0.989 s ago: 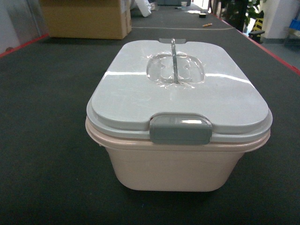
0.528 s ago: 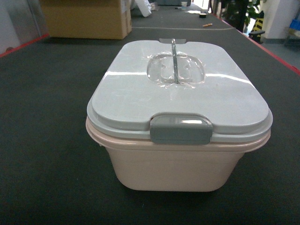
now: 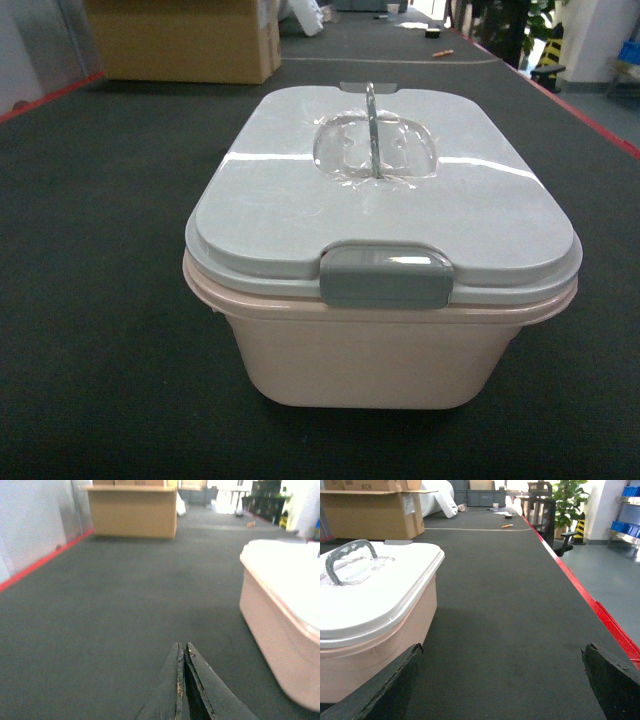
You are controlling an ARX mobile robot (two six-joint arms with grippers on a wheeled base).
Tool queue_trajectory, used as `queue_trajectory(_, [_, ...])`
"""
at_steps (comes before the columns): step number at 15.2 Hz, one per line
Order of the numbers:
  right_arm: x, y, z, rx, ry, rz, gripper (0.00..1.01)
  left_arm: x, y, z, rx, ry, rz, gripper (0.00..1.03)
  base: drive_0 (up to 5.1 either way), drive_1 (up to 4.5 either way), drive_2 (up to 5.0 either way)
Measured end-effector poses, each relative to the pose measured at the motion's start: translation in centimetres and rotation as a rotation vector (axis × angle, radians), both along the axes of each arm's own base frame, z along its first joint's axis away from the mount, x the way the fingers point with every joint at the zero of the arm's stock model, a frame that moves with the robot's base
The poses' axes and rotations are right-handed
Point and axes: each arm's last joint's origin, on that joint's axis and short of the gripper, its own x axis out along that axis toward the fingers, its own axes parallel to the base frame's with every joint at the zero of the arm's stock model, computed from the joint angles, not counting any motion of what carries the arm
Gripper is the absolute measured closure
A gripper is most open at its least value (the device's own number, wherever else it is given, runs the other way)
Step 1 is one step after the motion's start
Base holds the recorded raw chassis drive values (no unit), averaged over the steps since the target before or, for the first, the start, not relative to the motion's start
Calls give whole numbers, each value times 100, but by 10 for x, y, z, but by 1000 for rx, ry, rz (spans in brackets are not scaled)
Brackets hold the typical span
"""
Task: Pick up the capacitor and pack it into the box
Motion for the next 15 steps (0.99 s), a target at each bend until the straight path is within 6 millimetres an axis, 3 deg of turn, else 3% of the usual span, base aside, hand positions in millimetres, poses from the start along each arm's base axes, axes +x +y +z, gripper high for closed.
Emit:
queue_trajectory(5, [0,0,0,0,1,0,3,-7,0,0,2,-18,-1,101,0,0,0])
queue_trajectory(9, [0,0,0,0,0,0,3,-7,0,-1,2,-16,-1,63,0,0,0])
queue_trajectory(11, [0,0,0,0,0,0,3,-7,0,-1,2,-16,-1,57,0,0,0])
queue_trajectory(15, [0,0,0,0,0,0,3,-7,0,-1,2,-16,-1,9,0,0,0])
